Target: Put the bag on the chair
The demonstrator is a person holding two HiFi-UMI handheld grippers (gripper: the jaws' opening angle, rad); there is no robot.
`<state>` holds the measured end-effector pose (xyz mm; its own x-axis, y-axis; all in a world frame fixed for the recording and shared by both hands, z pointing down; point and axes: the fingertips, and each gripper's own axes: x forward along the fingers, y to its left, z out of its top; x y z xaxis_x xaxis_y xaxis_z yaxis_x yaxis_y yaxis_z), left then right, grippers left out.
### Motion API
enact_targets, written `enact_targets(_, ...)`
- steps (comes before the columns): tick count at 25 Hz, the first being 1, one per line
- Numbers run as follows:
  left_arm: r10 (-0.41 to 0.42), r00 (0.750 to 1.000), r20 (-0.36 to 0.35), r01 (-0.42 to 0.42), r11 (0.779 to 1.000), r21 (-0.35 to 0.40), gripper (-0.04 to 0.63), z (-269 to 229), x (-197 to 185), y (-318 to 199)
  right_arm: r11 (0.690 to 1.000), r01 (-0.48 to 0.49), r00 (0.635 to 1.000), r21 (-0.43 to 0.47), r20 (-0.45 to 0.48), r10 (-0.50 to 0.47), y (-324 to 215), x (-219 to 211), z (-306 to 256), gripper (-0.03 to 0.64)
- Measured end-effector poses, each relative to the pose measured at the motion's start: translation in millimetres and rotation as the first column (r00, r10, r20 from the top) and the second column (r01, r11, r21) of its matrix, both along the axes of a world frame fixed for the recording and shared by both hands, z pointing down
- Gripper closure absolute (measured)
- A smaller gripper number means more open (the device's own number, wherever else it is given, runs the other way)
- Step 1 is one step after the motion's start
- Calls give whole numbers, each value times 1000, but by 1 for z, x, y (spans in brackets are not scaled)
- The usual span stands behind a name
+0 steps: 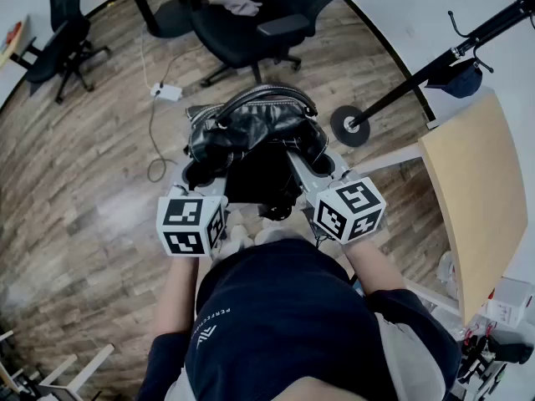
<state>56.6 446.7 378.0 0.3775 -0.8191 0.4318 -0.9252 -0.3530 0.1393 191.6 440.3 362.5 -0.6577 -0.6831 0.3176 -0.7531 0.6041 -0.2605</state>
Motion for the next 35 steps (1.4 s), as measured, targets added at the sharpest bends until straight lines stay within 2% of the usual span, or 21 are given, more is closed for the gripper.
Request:
enact_targets(6,-4,1000,12,4,1000,14,437,-1,19,-9,1000,-7,1000,23,-4,7,-12,19,-1,561)
enact_targets(17,-10,1000,23,11,999,-36,437,14,45,-20,999,-10,1000,-41,4,10,-24,45,15,557)
enact_targets(24,-56,998,34,57,997,-45,436,20,55,-31,998,33,999,-55,14,-33,-40,55,23,557)
enact_targets(35,-114,993,26,116,991,-72,434,31,32,-53,991,94,996,-95,11,-93,-68,32,32,557)
